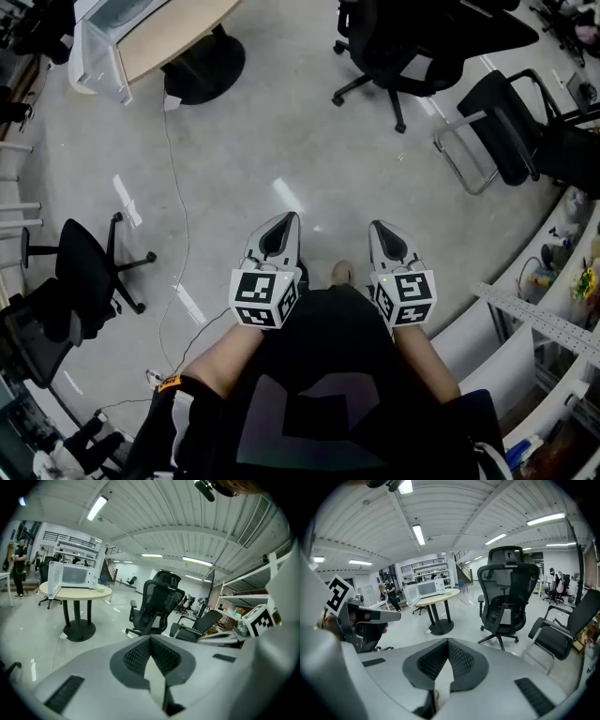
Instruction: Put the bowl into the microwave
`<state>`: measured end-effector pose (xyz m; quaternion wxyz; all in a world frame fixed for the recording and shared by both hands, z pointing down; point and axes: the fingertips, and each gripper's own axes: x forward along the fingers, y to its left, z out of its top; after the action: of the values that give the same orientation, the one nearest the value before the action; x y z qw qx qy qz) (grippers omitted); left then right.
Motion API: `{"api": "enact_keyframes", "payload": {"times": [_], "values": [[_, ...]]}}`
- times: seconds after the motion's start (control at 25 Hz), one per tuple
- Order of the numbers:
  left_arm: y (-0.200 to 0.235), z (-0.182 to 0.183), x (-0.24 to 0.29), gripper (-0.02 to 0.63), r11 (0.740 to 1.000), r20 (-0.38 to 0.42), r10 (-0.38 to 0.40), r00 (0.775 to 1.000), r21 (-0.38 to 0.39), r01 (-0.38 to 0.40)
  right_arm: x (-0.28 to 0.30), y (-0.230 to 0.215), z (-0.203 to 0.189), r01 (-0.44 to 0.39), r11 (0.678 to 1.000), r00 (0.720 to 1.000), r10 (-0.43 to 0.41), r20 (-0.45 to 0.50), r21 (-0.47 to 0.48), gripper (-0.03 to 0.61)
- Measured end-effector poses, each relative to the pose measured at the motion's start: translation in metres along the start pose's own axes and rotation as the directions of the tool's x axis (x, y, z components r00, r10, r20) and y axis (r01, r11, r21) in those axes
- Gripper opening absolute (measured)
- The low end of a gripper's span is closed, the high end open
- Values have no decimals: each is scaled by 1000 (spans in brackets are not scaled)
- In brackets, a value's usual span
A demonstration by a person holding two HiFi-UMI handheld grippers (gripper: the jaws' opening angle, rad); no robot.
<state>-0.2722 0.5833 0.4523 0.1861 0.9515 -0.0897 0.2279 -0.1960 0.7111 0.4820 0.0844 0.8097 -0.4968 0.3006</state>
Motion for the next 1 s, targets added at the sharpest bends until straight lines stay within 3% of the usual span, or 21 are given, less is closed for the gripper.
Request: {"api": "enact_keyframes", "payload": {"times": [0.52,1.0], "values": [[109,57,-30,46,999,103,29,994,-47,-24,68,96,81,-61,992,997,66,47,-112,15],[149,72,-44,46,994,132,85,988,-73,-76,100,133,114,-114,976,990,128,64,-184,15]]}}
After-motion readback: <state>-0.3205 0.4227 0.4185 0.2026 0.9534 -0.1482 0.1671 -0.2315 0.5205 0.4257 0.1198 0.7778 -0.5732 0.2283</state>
